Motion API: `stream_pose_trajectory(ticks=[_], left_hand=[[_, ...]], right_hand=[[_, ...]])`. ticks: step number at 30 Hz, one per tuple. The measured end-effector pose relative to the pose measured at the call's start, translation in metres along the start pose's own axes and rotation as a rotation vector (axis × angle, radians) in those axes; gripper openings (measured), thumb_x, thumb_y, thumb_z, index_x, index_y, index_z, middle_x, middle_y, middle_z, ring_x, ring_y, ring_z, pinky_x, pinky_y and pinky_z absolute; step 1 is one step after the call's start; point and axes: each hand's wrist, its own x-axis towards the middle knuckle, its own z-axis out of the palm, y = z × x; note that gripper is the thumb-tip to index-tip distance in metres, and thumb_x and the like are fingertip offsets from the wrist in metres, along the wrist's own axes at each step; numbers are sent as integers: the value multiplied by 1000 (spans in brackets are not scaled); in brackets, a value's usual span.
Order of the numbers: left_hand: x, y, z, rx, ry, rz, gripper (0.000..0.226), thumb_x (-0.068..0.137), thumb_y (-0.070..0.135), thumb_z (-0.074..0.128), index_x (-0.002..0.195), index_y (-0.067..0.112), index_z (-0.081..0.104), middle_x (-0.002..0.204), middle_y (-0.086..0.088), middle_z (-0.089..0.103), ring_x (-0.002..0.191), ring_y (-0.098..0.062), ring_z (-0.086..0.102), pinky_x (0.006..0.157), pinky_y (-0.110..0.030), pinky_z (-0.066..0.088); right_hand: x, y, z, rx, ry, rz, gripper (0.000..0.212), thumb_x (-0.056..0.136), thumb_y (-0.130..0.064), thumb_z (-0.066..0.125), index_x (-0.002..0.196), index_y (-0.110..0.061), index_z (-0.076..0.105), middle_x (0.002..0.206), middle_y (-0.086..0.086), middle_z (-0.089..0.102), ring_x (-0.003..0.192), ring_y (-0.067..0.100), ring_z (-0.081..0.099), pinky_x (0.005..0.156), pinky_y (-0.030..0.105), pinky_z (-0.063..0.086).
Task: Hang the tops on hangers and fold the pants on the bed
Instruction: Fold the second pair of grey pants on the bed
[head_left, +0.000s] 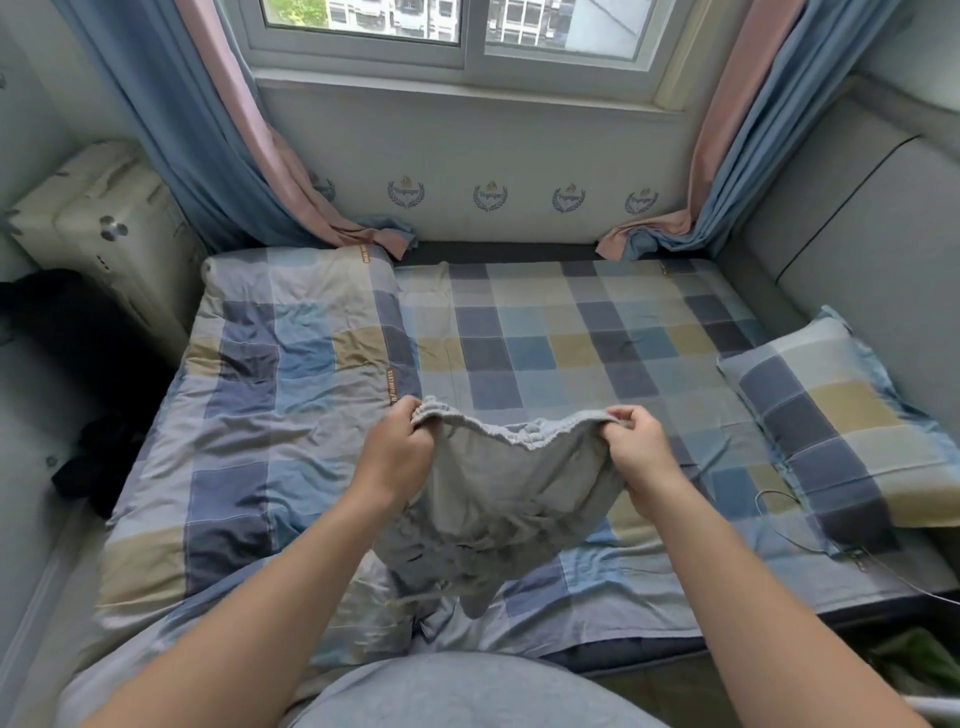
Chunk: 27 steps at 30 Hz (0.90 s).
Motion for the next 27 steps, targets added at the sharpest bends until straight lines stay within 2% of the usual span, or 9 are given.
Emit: stream_pose_trajectory(ticks=[4, 6, 8, 10, 13, 16, 19, 23, 27], left_hand=[[0, 29, -8, -65, -47, 61, 10, 94, 7, 52, 87, 9, 58, 75, -1, 57, 69, -17, 49, 62, -33, 37], [0, 38, -9, -65, -68, 84, 12, 90, 5, 51, 84, 14, 58, 76, 1, 59, 71, -17, 52, 64, -33, 39], [-1, 45, -10, -68, -84, 108, 17, 86, 5, 52, 79, 20, 56, 75, 8, 60, 72, -15, 54, 65, -31, 41], [-2, 52, -12, -72, -103, 136, 19, 83, 6, 54, 76, 23, 55, 72, 13, 59, 70, -11, 55, 64, -29, 42], [0, 59, -19, -73, -94, 180, 16, 80, 6, 55, 77, 21, 58, 75, 7, 63, 73, -13, 58, 66, -28, 46], [8, 55, -33, 11, -30, 198, 18, 83, -1, 55, 81, 17, 60, 72, 6, 58, 65, -10, 51, 55, -17, 37], [23, 38, -54, 212, 62, 163, 26, 83, -5, 49, 92, 16, 61, 77, 5, 58, 69, -11, 52, 54, -20, 36], [43, -5, -73, 447, 92, 77, 32, 80, -7, 46, 94, 16, 63, 92, -4, 59, 87, -23, 51, 69, -31, 38], [50, -47, -77, 595, 37, -58, 23, 86, -4, 48, 91, 16, 59, 91, -5, 56, 89, -27, 53, 68, -35, 43]], right_hand=[[-4, 33, 17, -454, -206, 62, 34, 94, -16, 57, 127, -14, 50, 118, 11, 60, 105, 31, 59, 85, 41, 51], [-20, 32, 30, -446, -414, -10, 52, 91, -22, 68, 139, -18, 47, 128, 4, 53, 118, 24, 54, 93, 39, 49], [-39, 20, 46, -368, -625, -155, 65, 85, -38, 75, 142, -32, 45, 139, -8, 46, 130, 11, 44, 99, 32, 41], [-54, 4, 63, -289, -726, -285, 59, 79, -46, 75, 133, -45, 51, 137, -19, 54, 127, -1, 47, 99, 26, 42], [-57, -8, 87, -229, -631, -405, 19, 88, -25, 65, 97, -41, 62, 97, -15, 68, 92, 3, 61, 78, 25, 49], [-45, -10, 96, -317, -440, -536, 17, 89, -6, 52, 76, -18, 54, 69, 1, 57, 64, 18, 46, 60, 36, 35], [-21, -4, 89, -467, -285, -584, 13, 92, -5, 52, 80, -6, 55, 74, 9, 58, 71, 27, 50, 61, 38, 33], [8, 2, 69, -660, -180, -595, 13, 89, -4, 50, 86, -13, 60, 84, 2, 55, 83, 30, 54, 70, 41, 47], [27, 12, 52, -848, -94, -530, 21, 91, -3, 46, 95, -17, 61, 97, 1, 58, 91, 27, 52, 69, 34, 38]])
